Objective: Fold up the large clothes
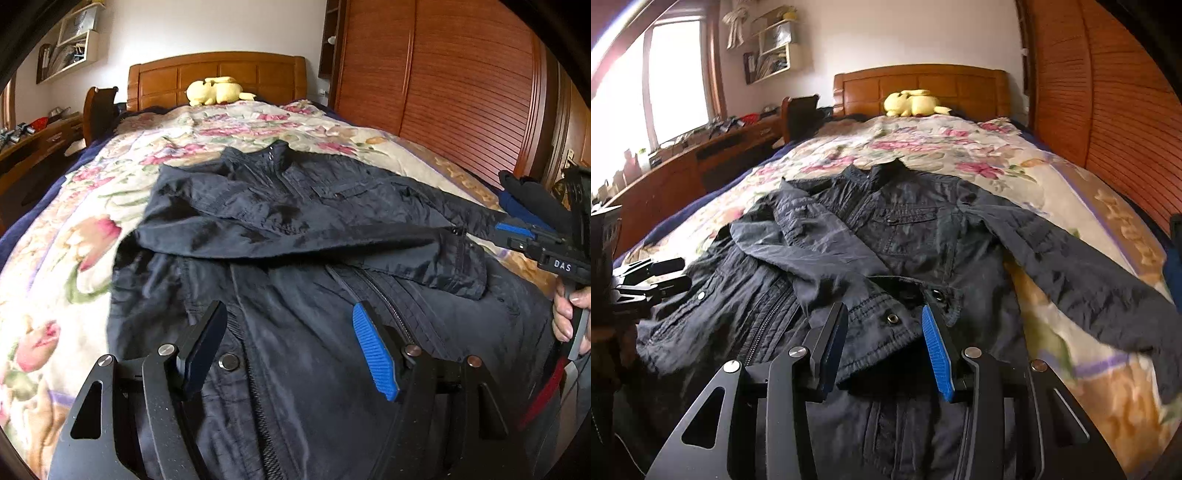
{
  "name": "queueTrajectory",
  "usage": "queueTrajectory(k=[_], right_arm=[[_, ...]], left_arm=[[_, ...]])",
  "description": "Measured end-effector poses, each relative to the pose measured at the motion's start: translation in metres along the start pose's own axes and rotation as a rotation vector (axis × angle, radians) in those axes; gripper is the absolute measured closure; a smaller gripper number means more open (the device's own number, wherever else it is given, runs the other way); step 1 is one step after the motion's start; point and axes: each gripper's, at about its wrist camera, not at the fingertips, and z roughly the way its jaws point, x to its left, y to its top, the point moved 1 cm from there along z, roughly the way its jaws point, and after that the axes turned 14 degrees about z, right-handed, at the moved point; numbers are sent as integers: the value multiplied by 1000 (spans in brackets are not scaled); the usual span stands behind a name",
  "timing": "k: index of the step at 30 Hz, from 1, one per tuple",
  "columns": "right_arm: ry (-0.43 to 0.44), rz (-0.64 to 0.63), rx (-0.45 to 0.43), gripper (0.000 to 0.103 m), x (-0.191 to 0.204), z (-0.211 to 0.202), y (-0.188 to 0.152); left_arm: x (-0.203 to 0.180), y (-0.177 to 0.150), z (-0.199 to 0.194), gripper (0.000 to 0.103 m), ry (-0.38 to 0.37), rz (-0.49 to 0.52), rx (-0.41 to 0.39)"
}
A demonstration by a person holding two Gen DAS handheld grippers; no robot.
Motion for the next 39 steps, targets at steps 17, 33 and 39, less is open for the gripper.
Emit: queueTrajectory(k=[17,33,39], right_arm=[[7,-62,134,54,30,100,45],[112,-89,366,90,55,115,14],[121,-122,384,90,65,113,-1]], left_arm=[[-7,-23,5,31,-9,11,-17],[-11,-26,-5,31,-41,25,-63],[-10,-26,-5,31,-46,17,-62]])
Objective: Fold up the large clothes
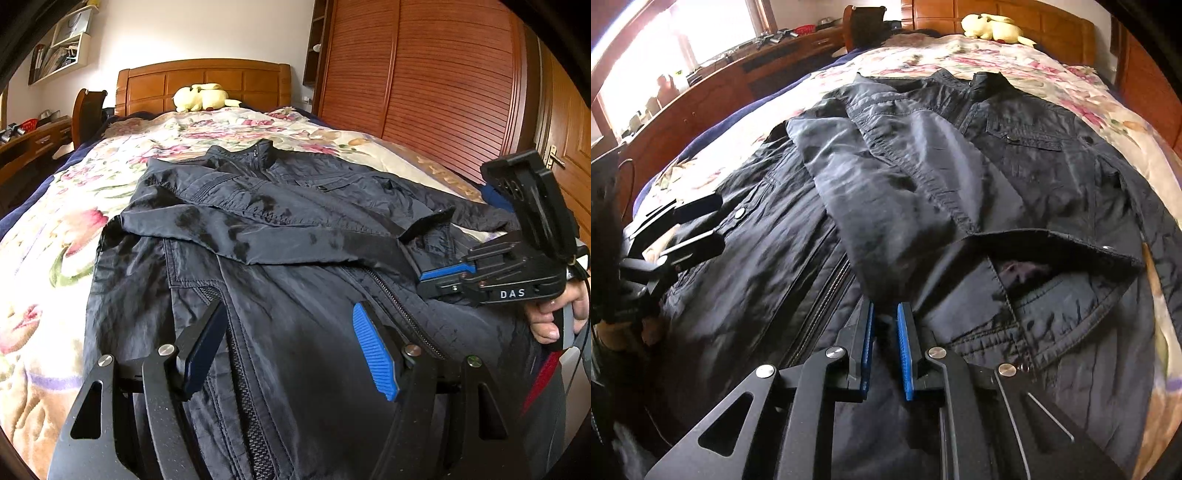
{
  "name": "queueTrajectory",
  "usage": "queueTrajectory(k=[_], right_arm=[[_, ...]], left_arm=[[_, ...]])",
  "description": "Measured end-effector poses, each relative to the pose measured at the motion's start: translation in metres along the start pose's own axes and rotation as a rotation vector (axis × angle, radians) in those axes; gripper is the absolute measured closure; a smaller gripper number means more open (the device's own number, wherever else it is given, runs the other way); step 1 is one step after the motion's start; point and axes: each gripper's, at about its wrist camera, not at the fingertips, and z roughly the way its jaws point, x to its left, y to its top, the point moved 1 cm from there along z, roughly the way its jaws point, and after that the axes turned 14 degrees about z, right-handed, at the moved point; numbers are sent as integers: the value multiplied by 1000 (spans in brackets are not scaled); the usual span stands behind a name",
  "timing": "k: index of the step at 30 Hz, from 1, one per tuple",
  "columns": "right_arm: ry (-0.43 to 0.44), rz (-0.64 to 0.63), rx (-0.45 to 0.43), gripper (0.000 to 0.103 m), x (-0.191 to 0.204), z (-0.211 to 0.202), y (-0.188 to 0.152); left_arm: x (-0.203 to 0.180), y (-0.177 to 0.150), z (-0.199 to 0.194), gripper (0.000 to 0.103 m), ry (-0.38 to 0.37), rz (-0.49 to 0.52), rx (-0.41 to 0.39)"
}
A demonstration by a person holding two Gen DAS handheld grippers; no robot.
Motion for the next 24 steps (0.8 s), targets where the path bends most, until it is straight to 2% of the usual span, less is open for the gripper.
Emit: queueTrajectory(k=[5,11,14,16,18,20,24], right_arm=[[-30,0,-51,90,-2,-16,1],[-125,46,-164,88,-25,-46,-2],[-200,83,-208,82,-52,-63,-11],[-263,117,-235,73,-73,-76,-14],[-349,147,-275,60,-95,-89,-18],[-442,186,-324,58,-121,-106,-22],[-555,275,-382,54,-170,-134,-31]], left_arm=[[0,1,1,31,-1,-1,2],[0,-1,2,31,-4,-4,3],[1,-1,2,31,-4,-4,4],[0,-1,2,31,-2,0,5],[0,-1,2,31,0,5,7],[-1,-1,3,31,2,9,8],[-2,-1,3,31,2,10,10]])
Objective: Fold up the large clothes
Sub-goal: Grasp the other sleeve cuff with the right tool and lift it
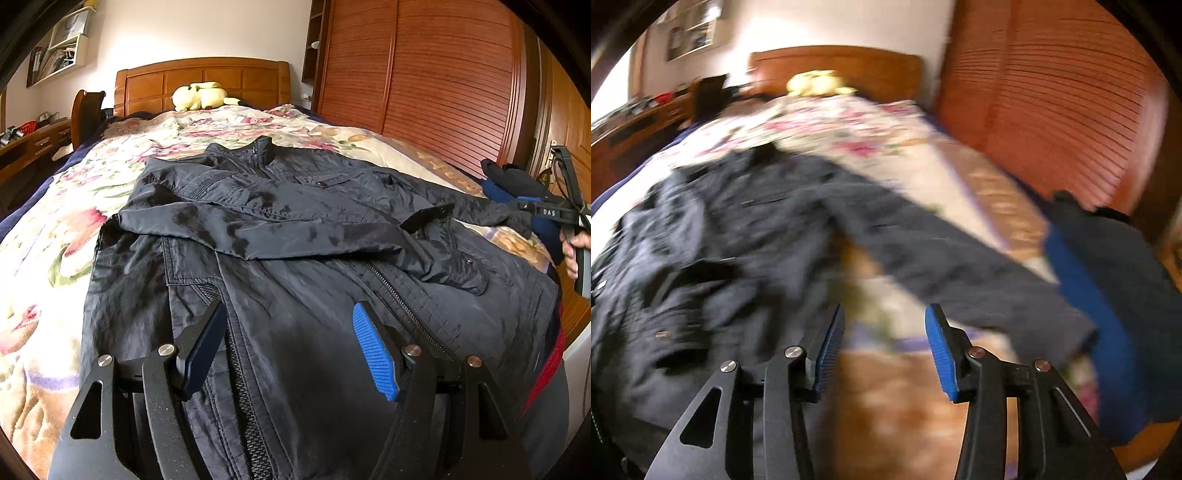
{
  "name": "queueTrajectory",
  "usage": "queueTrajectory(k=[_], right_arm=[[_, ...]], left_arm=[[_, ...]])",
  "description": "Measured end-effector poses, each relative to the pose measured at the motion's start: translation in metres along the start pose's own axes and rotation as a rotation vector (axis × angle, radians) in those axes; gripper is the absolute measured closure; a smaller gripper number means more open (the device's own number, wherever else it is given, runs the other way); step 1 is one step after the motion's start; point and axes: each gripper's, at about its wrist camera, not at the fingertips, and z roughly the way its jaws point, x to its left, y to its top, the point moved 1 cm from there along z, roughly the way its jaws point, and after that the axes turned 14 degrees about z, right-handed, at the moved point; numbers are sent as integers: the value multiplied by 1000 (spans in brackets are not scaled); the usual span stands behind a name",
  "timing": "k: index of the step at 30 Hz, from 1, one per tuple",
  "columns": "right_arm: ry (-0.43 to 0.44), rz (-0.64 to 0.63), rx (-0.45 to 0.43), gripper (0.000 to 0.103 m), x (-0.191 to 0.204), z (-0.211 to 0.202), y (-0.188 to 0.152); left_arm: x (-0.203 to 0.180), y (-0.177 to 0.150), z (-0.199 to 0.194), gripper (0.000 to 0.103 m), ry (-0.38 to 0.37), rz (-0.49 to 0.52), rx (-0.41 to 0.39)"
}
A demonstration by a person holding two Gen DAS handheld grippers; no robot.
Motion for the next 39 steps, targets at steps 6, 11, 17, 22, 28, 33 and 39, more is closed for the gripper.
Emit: queueTrajectory(k=[6,11,17,22,28,33,39], right_arm=[[-88,86,13,46,-57,17,4],[-99,157,65,45,-75,37,1],[-115,231,113,45,-96,60,2],[-130,241,128,44,-102,68,3],[-188,175,154,40,-91,85,-1],[-254,86,164,64,-76,92,0],[-276,-9,145,92,-58,88,12]], left_arm=[[0,0,0,31,1,0,-1],[0,0,1,31,0,0,0],[-1,-2,3,31,0,-3,3],[0,-2,3,31,0,-2,4],[0,-3,3,31,-1,-3,3],[0,-2,3,31,0,-2,4],[0,-2,3,31,0,-3,5]])
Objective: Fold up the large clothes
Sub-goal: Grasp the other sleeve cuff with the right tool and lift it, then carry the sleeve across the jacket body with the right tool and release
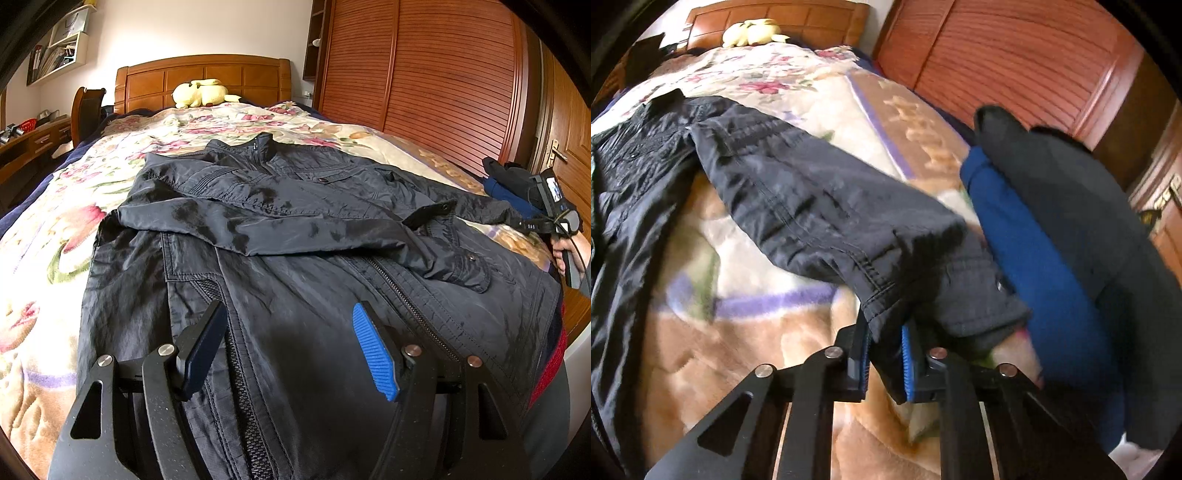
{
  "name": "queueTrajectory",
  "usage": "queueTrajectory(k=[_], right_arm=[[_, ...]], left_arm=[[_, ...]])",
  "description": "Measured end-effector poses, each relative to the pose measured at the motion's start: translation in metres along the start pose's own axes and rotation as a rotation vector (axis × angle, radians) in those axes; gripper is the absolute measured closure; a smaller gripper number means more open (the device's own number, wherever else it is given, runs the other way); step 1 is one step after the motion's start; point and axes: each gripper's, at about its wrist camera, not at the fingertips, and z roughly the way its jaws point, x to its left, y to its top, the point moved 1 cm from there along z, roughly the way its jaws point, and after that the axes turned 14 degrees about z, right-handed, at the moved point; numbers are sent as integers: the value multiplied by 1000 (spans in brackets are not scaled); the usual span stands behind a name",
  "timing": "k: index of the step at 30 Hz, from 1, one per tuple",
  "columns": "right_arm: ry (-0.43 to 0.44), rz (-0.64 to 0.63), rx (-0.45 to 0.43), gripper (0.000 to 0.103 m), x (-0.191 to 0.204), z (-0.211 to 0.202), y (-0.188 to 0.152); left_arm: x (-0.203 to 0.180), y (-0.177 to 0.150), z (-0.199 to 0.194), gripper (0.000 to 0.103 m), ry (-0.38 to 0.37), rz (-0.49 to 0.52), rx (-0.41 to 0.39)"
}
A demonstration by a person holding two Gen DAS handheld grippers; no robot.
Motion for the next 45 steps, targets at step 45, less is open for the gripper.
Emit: queueTrajectory(k=[45], right_arm=[[663,-360,-372,95,241,-206,70]], left_arm=[[2,-1,-3,31,-4,-11,-6]])
